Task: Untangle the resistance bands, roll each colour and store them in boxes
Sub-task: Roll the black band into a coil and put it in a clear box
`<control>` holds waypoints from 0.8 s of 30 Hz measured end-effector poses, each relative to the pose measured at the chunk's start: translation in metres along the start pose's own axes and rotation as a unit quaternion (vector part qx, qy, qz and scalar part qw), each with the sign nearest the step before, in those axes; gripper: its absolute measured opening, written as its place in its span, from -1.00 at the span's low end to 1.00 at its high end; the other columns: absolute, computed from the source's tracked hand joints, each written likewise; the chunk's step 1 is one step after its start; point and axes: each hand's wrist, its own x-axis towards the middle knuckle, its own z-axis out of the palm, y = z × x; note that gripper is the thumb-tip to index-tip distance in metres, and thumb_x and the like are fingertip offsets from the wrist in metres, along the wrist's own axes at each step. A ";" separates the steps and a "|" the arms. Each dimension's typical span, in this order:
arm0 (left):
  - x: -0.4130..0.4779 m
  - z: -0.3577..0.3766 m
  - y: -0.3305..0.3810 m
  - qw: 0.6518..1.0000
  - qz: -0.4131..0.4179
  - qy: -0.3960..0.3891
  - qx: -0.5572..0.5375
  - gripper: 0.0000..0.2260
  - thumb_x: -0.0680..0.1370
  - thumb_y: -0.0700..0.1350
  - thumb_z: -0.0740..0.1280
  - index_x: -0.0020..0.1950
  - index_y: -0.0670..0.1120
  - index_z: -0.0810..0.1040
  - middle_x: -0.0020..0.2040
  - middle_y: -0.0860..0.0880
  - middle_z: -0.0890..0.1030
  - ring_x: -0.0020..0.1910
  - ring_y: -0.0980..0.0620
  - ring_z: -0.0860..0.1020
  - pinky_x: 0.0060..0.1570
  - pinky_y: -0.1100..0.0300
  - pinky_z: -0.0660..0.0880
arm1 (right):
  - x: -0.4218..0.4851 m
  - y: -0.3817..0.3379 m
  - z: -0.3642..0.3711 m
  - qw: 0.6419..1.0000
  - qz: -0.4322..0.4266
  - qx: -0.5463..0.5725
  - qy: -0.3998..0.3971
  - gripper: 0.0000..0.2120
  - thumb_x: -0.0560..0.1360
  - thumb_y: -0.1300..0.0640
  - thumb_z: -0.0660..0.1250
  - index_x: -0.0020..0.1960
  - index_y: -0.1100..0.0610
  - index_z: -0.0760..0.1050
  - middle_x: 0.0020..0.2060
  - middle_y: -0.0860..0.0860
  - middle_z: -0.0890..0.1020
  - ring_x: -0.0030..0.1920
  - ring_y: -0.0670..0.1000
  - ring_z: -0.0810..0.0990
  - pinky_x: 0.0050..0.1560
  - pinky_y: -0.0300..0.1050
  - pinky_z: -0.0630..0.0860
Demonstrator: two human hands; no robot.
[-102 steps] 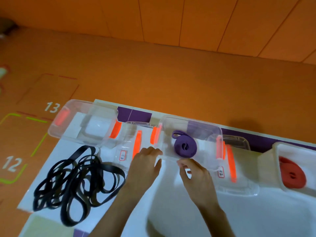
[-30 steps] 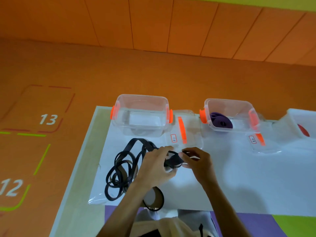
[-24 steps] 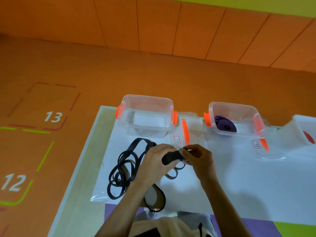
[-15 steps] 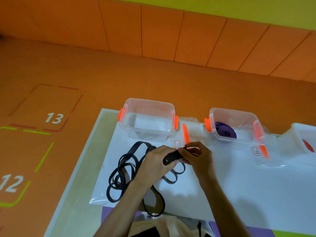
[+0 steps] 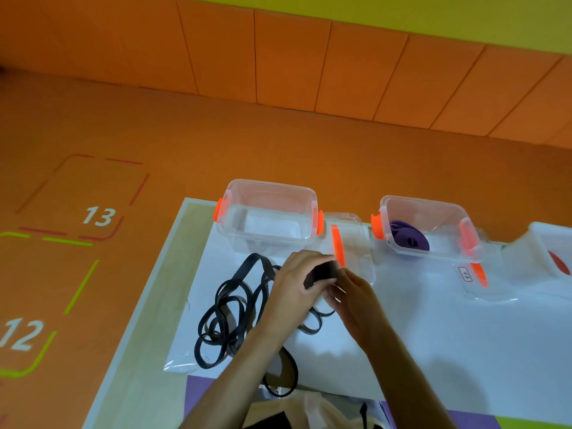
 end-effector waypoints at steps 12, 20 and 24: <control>-0.001 -0.011 -0.015 0.996 -0.021 -0.019 -0.086 -0.82 0.47 -0.14 0.63 0.02 0.01 0.73 0.07 0.13 0.67 0.14 0.01 0.67 0.14 0.25 0.58 | -0.009 -0.011 -0.007 0.992 -0.052 -0.109 -0.037 -0.63 0.43 -0.14 0.49 0.16 0.03 0.71 0.05 0.14 0.76 0.09 0.14 0.75 0.05 -0.14 0.66; 0.001 -0.041 -0.016 0.968 -0.112 -0.045 -0.220 -0.85 0.52 -0.17 0.59 0.08 -0.06 0.80 -0.02 0.01 0.77 0.00 0.05 0.72 0.08 0.24 0.61 | -0.004 -0.014 -0.010 0.985 -0.052 -0.147 -0.069 -0.77 0.48 0.09 0.55 0.08 0.18 0.72 -0.15 0.19 0.71 -0.18 0.04 0.69 -0.04 -0.20 0.63; -0.002 -0.039 -0.014 0.971 -0.120 -0.022 -0.206 -0.89 0.55 -0.11 0.57 0.04 0.08 0.79 -0.16 0.07 0.74 -0.12 0.13 0.67 0.01 0.26 0.58 | 0.001 -0.012 -0.005 0.987 -0.063 -0.149 -0.022 -0.93 0.59 0.23 0.44 0.03 0.22 0.69 -0.13 0.19 0.73 -0.20 0.04 0.68 -0.11 -0.19 0.63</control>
